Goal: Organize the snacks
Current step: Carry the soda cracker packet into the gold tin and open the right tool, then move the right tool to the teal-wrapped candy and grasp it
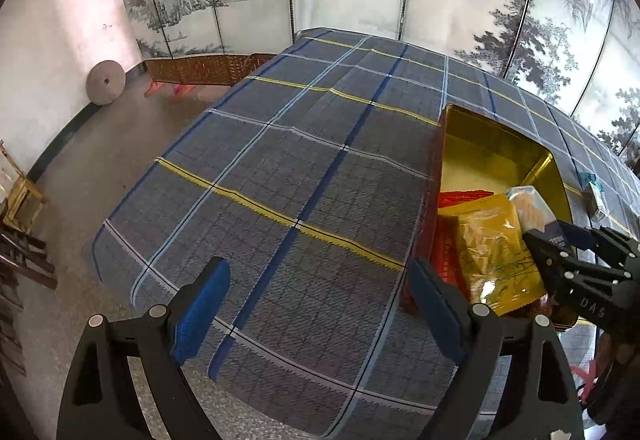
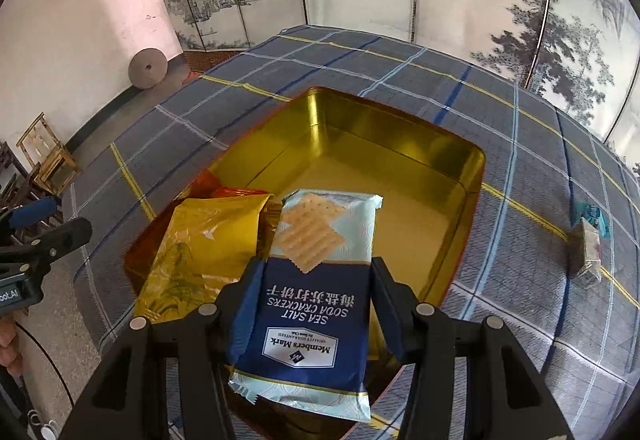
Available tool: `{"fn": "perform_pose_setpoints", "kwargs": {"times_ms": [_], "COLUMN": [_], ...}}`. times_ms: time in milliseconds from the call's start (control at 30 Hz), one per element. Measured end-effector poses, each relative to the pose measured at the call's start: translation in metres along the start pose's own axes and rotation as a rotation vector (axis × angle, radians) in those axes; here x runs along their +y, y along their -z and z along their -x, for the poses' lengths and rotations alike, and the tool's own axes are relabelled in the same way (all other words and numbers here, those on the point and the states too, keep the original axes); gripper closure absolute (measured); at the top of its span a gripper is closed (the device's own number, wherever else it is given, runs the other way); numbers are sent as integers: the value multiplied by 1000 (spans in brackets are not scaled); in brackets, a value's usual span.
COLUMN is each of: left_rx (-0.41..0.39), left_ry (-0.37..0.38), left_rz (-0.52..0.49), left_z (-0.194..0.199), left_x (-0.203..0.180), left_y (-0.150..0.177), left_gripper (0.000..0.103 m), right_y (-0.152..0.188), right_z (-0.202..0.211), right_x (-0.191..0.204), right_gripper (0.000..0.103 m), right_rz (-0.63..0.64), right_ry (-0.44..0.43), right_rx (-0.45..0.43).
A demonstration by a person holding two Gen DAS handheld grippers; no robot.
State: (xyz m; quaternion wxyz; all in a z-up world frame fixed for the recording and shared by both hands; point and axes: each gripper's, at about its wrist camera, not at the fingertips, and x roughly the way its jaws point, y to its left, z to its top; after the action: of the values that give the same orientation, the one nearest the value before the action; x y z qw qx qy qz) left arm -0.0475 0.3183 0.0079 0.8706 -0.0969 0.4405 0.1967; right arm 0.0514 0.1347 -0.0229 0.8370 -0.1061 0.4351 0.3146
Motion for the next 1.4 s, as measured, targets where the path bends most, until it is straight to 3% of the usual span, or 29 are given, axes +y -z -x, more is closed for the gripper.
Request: {"fn": "perform_pose_setpoints", "kwargs": {"times_ms": [400,467,633,800,1067,1267,1400], "left_rx": [14,13,10,6,-1,-8,-25], "left_ry": [17,18,19,20,27,17,11], "left_rz": [6,6,7,-7,-21,-45,-75], "left_z": [-3,-3,-3,-1,4,9,12], "left_x": [-3,-3,-3,-14,-36,-55,-75], "left_y": [4,4,4,0,-10,-18,-25], "left_gripper": [15,15,15,15,14,14,14], "right_y": [-2,-4,-7,-9,-8,-15,-17], "right_z": [5,8,25,40,43,28,7], "right_x": [-6,-10,-35,-89,-196,-276,-304], "right_gripper": [46,41,41,41,41,41,41], "right_rz": [-10,-15,-69,-133,-215,-317,-345], "right_ry": [-18,-18,-16,66,253,274,265], "right_rx": [-12,-19,-72,-115,-90,-74,-32]}}
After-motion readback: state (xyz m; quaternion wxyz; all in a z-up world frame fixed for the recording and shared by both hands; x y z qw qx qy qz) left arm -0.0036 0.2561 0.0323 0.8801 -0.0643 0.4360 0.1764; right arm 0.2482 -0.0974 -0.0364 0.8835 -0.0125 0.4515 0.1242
